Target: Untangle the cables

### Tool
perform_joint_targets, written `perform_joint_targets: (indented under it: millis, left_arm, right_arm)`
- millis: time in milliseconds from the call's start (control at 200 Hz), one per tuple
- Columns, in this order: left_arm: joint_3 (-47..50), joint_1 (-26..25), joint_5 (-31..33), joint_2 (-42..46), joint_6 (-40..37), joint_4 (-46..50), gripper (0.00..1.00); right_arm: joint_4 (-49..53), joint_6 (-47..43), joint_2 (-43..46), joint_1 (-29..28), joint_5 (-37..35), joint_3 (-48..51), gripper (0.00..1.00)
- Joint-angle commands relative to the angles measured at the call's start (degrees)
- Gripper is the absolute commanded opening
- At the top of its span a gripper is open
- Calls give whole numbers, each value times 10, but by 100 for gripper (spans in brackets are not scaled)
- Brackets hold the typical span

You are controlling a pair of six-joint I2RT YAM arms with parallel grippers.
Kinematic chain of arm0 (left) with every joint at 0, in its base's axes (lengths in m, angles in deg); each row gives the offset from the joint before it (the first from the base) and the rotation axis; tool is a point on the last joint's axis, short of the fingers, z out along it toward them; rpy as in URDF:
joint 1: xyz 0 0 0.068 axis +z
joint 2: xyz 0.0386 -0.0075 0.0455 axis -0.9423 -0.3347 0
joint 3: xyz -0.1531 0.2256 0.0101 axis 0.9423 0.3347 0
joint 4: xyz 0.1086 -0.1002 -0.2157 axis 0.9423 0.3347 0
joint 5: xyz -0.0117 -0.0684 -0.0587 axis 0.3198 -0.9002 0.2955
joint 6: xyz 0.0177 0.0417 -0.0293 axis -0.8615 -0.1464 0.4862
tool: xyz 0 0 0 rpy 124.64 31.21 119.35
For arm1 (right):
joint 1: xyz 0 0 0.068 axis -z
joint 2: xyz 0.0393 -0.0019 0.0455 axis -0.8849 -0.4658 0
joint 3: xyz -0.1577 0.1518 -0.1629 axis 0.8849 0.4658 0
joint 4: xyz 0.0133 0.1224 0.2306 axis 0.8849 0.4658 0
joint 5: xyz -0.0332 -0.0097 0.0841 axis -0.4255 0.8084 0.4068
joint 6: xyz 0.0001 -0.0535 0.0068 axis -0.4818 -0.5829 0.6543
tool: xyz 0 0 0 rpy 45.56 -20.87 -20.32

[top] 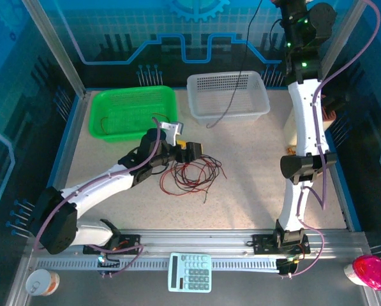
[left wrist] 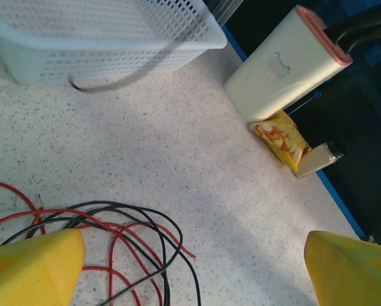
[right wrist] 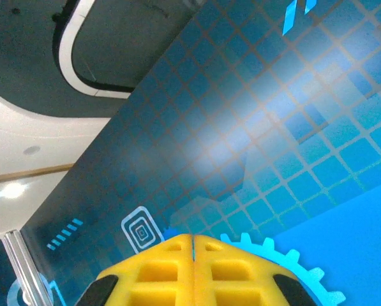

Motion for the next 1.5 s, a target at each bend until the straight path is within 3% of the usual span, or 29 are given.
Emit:
perform_joint_targets:
  millis: [0,245,430,610,905,1200,1496]
  left_arm:
    - [-20,-2,6,19,7,30,91]
    - [-39,-2,10,18,1,50,92]
    - [-31,-2,14,19,13,41,92]
    - [-21,-1,18,23,26,29,93]
    - [-76,-2,24,-17,-20,33,95]
    - [-190,-2,23,-109,-50,20,95]
    - [-256,0,138,-136,-93,28,95]
  right_arm:
    - [-72,34,-7,18,-36,-26,0]
    - [-107,82,-51,42,-140,-45,0]
    - [-70,79,-89,38,-88,0,0]
    - [-27,48,-112,19,17,60,0]
    - [-37,-35,46,-46,85,245,0]
    - [1,-77,194,-111,141,329,0]
    - [2,-93,305,-159,165,414,0]
